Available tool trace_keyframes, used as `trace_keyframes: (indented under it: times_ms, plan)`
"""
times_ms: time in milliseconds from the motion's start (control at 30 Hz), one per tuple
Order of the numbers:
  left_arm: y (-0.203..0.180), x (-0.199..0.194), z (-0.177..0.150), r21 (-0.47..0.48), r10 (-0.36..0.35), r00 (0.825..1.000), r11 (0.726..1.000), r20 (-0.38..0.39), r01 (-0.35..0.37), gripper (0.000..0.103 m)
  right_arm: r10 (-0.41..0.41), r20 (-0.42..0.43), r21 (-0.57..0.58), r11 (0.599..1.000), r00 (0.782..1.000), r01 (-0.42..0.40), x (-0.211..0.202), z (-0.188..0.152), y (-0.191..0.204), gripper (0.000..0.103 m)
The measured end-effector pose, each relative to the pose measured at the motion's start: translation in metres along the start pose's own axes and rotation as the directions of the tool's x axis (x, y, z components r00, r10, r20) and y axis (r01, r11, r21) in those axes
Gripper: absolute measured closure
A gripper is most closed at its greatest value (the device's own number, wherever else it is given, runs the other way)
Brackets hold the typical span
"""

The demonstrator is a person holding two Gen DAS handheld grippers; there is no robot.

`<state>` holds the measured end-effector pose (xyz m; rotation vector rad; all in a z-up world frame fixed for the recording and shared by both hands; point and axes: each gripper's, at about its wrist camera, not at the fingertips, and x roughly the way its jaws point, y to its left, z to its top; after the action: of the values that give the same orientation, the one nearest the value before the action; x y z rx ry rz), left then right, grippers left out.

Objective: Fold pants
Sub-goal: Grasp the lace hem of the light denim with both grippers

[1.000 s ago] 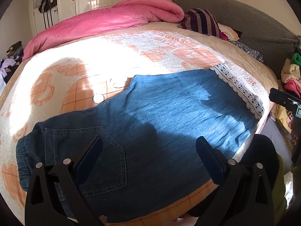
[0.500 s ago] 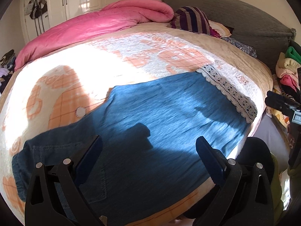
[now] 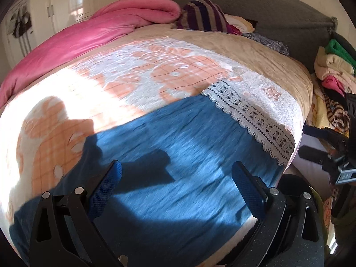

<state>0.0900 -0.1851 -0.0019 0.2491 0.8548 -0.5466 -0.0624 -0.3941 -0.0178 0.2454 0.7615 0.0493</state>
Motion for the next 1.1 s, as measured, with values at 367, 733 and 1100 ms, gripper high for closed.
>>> trace_keyframes:
  times_ms: [367, 733, 1100]
  plan:
    - [0.001, 0.050, 0.044, 0.038, -0.052, 0.995, 0.998, -0.088, 0.055, 0.004, 0.034, -0.036, 0.083, 0.996, 0.999, -0.031, 0.019, -0.006, -0.009, 0.009]
    - [0.003, 0.115, 0.093, 0.043, -0.150, 0.979, 0.987, -0.141, 0.158, 0.004, 0.041, -0.066, 0.130, 0.991, 0.997, -0.032, 0.037, -0.005, -0.007, 0.009]
    - [-0.010, 0.157, 0.110, 0.078, -0.316, 0.926, 0.938, -0.205, 0.337, 0.024, 0.029, -0.069, 0.155, 0.988, 0.997, -0.018, 0.047, -0.005, -0.008, 0.009]
